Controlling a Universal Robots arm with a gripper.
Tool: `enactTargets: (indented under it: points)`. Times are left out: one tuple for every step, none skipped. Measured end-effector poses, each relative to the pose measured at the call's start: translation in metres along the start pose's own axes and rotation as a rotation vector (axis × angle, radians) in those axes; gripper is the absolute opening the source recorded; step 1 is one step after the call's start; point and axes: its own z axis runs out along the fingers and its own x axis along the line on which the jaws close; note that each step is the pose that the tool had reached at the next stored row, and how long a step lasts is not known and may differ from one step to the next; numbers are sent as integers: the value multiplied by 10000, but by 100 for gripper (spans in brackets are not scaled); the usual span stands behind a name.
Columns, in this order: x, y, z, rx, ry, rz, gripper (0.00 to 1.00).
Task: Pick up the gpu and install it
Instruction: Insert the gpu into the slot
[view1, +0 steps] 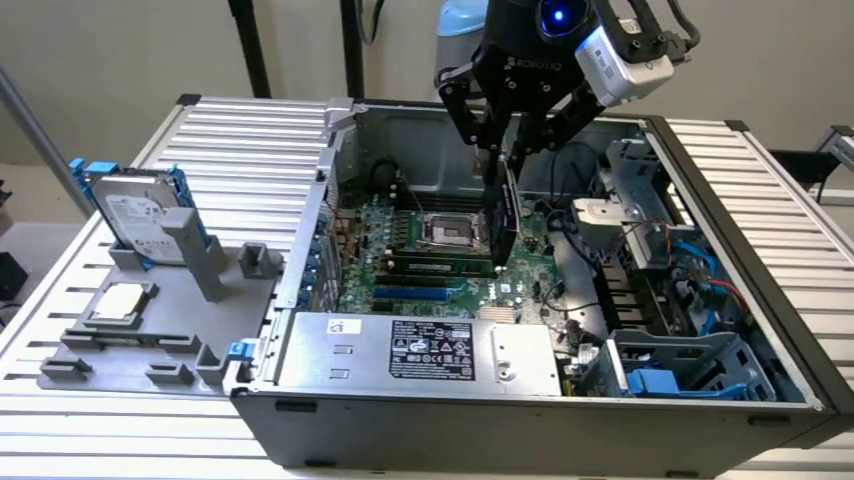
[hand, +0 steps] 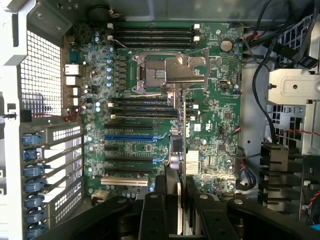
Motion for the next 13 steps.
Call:
enactTargets:
  points:
    - [0, 0, 0, 0, 0, 0, 27]
    - [0, 0, 0, -1, 0, 0, 27]
    - [-1, 1, 1, 0, 0, -8, 27]
    - [-1, 0, 1, 3, -1, -113, 27]
    - [-2, 1, 3, 6, -2, -292, 27]
    - [-2, 1, 5, 11, -3, -473, 27]
    - [-2, 1, 8, 15, -4, -652, 27]
    - [-3, 1, 11, 20, -5, -833, 27]
    - [-3, 1, 14, 23, -6, -1013, 27]
    - [-2, 1, 18, 25, -8, -1191, 27]
    - [-2, 1, 22, 28, -9, -1377, 27]
    - [-3, 1, 25, 31, -10, -1557, 27]
    - [-3, 1, 29, 34, -11, -1742, 27]
